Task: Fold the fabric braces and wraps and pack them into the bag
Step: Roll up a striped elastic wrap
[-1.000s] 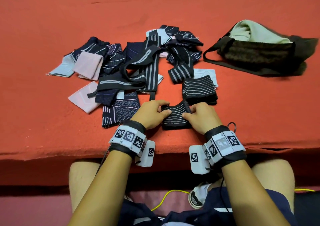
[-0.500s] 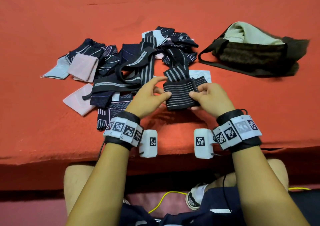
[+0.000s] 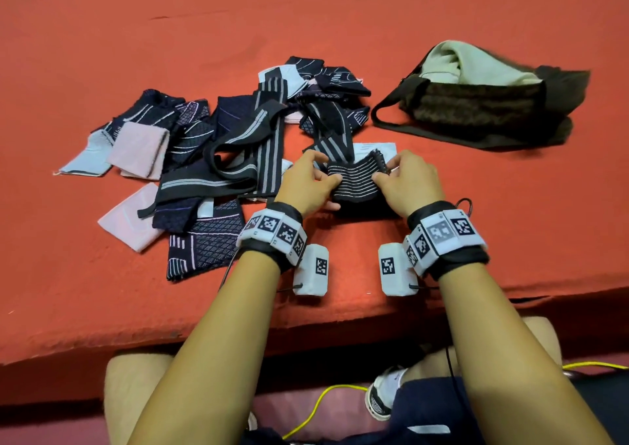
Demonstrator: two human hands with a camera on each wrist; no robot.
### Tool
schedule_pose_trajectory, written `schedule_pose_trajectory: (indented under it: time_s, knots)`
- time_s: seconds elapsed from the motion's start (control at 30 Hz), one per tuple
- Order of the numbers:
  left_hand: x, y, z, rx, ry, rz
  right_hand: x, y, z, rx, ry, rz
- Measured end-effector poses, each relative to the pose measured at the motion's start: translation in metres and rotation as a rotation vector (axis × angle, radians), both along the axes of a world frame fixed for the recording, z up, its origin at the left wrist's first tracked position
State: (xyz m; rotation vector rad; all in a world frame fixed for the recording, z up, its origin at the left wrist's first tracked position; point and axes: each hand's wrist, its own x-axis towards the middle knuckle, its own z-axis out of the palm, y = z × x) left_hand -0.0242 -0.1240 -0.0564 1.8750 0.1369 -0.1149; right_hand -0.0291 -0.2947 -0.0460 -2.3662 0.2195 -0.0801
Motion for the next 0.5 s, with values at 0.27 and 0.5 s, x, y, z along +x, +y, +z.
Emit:
schedule_pose_trajectory:
  time_s: [0.27, 0.5]
  knots:
    - [0.005, -0.002, -0.004, 0.034, -0.026, 0.005, 0.006, -0.001, -0.005, -0.092, -0.022, 0.016]
    - [0.005, -0.005, -0.003, 0.096, -0.075, -0.018, 0.01, -0.004, 0.005, -0.054, -0.036, 0.021]
